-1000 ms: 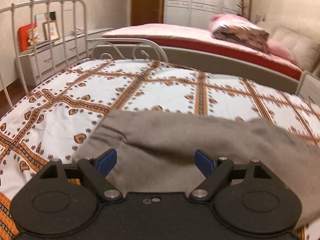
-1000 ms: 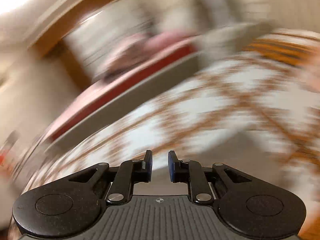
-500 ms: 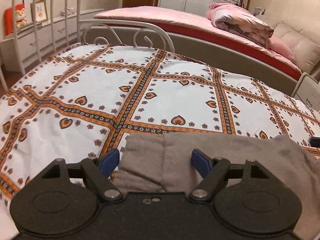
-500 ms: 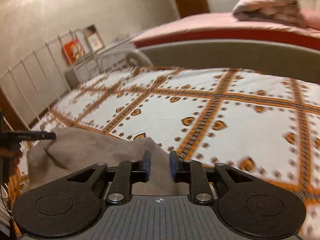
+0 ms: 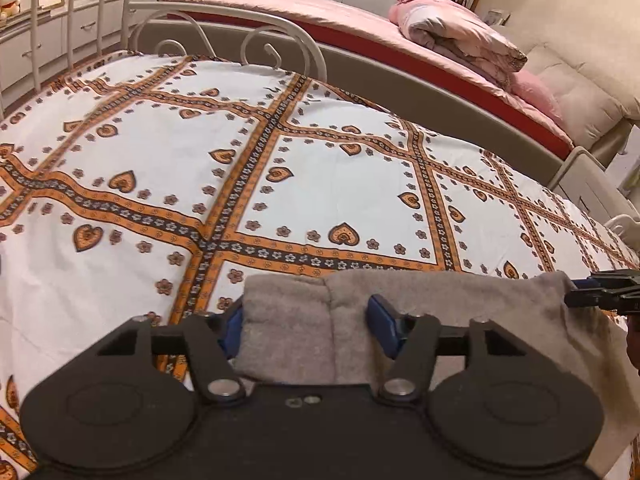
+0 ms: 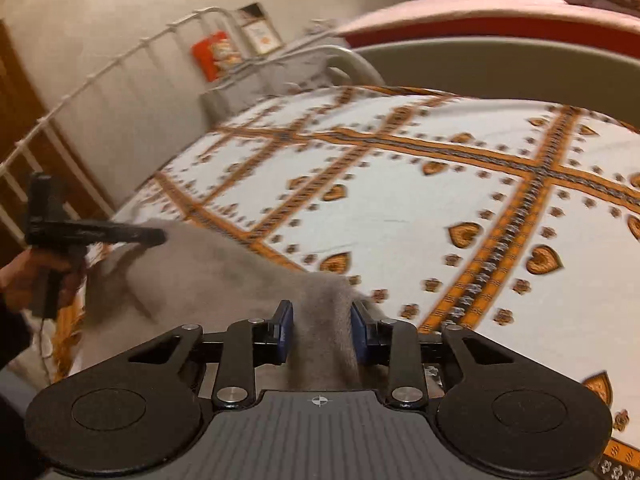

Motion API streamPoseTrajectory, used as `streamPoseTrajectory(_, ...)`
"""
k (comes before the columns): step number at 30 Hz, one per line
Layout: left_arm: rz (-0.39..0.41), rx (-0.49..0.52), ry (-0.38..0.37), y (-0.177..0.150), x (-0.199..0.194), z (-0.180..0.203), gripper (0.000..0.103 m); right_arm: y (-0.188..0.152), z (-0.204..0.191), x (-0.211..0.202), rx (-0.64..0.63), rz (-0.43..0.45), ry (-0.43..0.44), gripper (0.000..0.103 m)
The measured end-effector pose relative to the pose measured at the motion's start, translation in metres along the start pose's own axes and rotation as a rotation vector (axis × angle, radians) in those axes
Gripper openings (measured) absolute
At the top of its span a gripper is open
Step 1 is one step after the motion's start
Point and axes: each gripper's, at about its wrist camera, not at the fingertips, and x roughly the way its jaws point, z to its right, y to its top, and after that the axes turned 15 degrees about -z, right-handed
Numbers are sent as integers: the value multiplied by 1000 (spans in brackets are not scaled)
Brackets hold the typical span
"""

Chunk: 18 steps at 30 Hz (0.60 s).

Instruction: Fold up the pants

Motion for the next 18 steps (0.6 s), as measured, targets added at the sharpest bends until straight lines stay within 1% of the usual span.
streamPoseTrajectory(2, 3, 0, 6, 0, 1, 1, 48, 3, 1, 6, 2, -18, 1, 33)
streamPoseTrajectory(3, 5, 2, 16, 0, 3, 3, 44, 5, 2, 10, 10, -16, -6, 32)
streamPoseTrajectory(4, 6, 6, 25, 0, 5, 4, 39, 7, 1, 13, 19, -13, -15, 18)
streamPoseTrajectory(5, 14, 21, 37, 0, 7, 8, 36, 8, -1, 15, 20, -12, -36, 7)
streamPoseTrajectory(6, 24, 39, 52, -1, 7, 11, 29, 9, -4, 16, 14, -9, -56, 7)
streamPoseTrajectory(9, 94, 95, 62, -2, -6, 22, 20, 8, -12, 6, -16, 35, -83, 7)
streamPoseTrajectory(11, 121, 131, 98, -4, -8, 28, 20, 8, -12, -3, -12, 89, -96, 6)
streamPoseTrajectory(12, 119, 145, 127, -4, -4, 30, 21, 8, -11, -2, -5, 96, -119, 6)
streamPoseTrajectory(13, 110, 160, 159, -5, 4, 32, 21, 8, -8, 6, 4, 75, -167, 5)
streamPoseTrajectory(14, 100, 162, 181, -7, 14, 32, 23, 9, -5, 17, 26, 36, -217, 5)
streamPoseTrajectory(15, 105, 166, 194, -9, 19, 32, 27, 7, 0, 28, 50, 5, -246, 5)
streamPoseTrajectory(16, 106, 161, 194, -9, 19, 30, 28, 6, 3, 30, 70, 22, -243, 6)
streamPoseTrajectory(17, 110, 144, 179, -8, 14, 27, 30, 5, 3, 26, 91, 51, -262, 6)
streamPoseTrajectory(18, 111, 120, 152, -7, 7, 22, 32, 6, 2, 19, 115, 70, -300, 6)
